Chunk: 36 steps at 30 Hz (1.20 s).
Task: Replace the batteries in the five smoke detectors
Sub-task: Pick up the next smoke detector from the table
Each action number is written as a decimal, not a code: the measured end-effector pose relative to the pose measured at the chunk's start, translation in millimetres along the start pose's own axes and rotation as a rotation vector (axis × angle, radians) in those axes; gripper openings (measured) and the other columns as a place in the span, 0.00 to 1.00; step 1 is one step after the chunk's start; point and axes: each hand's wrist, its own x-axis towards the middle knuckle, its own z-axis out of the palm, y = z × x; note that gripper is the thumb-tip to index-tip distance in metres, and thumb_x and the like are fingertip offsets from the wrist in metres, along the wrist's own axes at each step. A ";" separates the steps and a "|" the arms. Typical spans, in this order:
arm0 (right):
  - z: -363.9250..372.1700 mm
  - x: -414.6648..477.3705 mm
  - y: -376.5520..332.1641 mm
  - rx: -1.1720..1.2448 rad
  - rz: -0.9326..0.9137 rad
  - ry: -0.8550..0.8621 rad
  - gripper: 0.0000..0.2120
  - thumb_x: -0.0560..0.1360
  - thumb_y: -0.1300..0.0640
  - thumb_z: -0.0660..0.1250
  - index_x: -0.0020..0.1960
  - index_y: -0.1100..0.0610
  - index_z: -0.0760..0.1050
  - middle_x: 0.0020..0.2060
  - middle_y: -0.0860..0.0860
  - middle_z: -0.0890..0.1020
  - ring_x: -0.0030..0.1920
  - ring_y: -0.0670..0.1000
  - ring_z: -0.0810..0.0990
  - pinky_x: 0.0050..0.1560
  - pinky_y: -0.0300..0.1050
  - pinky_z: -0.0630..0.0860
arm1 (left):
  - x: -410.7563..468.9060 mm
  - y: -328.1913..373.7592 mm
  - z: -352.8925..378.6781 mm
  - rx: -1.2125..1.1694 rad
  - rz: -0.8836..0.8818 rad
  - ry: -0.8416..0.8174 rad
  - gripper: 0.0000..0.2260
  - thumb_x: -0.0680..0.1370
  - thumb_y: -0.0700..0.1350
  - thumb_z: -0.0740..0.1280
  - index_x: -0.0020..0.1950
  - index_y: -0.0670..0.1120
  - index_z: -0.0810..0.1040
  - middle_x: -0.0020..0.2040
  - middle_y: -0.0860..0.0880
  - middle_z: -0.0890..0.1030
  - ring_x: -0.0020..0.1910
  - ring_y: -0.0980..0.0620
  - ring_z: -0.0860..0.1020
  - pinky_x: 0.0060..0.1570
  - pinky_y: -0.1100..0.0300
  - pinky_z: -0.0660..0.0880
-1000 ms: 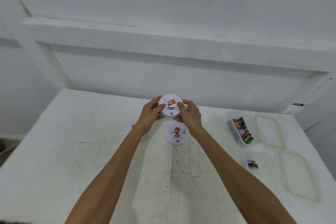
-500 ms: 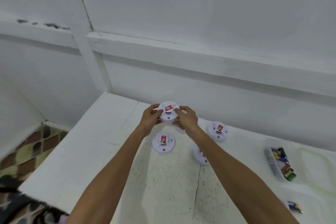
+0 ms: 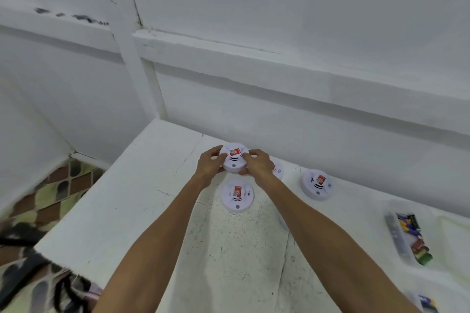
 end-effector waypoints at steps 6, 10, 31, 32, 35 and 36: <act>9.1 3.3 8.5 -0.143 -0.021 0.016 0.15 0.77 0.49 0.69 0.59 0.56 0.80 0.39 0.52 0.86 0.36 0.54 0.87 0.51 0.48 0.83 | 0.7 -14.1 -4.7 0.205 0.034 0.099 0.14 0.83 0.44 0.67 0.68 0.44 0.79 0.64 0.44 0.81 0.62 0.44 0.80 0.64 0.45 0.79; 10.8 -5.3 7.3 -0.286 -0.057 0.017 0.12 0.79 0.55 0.65 0.58 0.59 0.81 0.45 0.57 0.87 0.42 0.53 0.85 0.35 0.35 0.73 | -8.7 -10.5 -3.6 0.370 0.099 0.042 0.08 0.84 0.43 0.64 0.59 0.51 0.80 0.56 0.49 0.82 0.55 0.48 0.79 0.59 0.53 0.76; -62.4 -10.0 20.6 -0.782 -0.362 0.259 0.17 0.77 0.50 0.65 0.65 0.53 0.76 0.63 0.54 0.76 0.65 0.58 0.68 0.57 0.52 0.74 | -21.7 13.8 44.5 0.703 0.272 -0.117 0.27 0.80 0.38 0.68 0.79 0.43 0.68 0.78 0.43 0.72 0.76 0.42 0.70 0.75 0.50 0.65; -67.5 -9.2 26.2 -0.853 -0.328 0.230 0.23 0.76 0.46 0.66 0.69 0.51 0.72 0.67 0.54 0.72 0.68 0.58 0.66 0.61 0.54 0.71 | -21.8 13.8 49.8 0.717 0.282 -0.134 0.26 0.80 0.39 0.68 0.79 0.43 0.69 0.78 0.43 0.72 0.76 0.42 0.70 0.76 0.50 0.64; -78.7 -3.7 44.5 -0.918 -0.201 0.083 0.39 0.71 0.35 0.68 0.76 0.50 0.60 0.73 0.55 0.64 0.73 0.61 0.63 0.68 0.59 0.66 | -24.2 11.8 68.2 0.742 0.325 -0.201 0.26 0.79 0.37 0.68 0.77 0.41 0.71 0.76 0.42 0.73 0.76 0.41 0.70 0.75 0.51 0.64; -78.1 -1.7 51.2 -0.883 -0.176 0.026 0.43 0.69 0.34 0.70 0.77 0.51 0.59 0.73 0.56 0.65 0.73 0.61 0.64 0.68 0.60 0.67 | -26.3 9.6 71.5 0.745 0.318 -0.232 0.25 0.79 0.37 0.68 0.77 0.41 0.71 0.76 0.41 0.73 0.76 0.41 0.70 0.75 0.52 0.64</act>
